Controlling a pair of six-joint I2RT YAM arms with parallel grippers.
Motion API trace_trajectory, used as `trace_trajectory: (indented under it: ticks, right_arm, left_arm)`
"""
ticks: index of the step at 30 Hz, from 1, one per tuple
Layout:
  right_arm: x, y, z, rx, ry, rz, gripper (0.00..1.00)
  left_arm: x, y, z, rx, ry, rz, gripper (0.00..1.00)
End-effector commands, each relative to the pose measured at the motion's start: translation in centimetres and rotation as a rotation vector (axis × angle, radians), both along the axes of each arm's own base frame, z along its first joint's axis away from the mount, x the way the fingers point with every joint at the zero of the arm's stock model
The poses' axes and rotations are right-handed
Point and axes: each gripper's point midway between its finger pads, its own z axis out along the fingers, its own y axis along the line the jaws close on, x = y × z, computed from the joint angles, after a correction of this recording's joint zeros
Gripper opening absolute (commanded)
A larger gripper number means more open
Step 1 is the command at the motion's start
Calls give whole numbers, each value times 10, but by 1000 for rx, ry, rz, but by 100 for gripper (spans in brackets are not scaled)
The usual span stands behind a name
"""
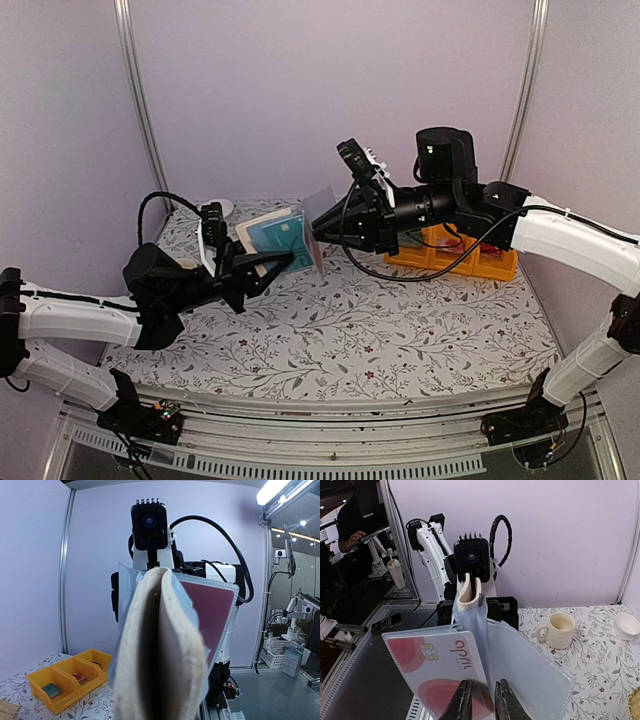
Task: Take the credit cards out of the card holder
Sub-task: Remove the credit card from the card slot.
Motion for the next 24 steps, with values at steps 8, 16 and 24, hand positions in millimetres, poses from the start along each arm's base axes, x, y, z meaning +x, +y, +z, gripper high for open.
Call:
trace_trajectory:
  ticks: [8, 16, 24]
  right_arm:
    - [-44, 18, 4, 26, -73, 162, 23]
    - [-49, 20, 8, 27, -107, 150, 12]
    - [-63, 17, -1, 5, -73, 236, 12]
  left_arm:
    - [-2, 2, 18, -42, -51, 3, 0]
    - [27, 6, 19, -62, 22, 140, 0]
    - [39, 4, 8, -13, 50, 201, 0]
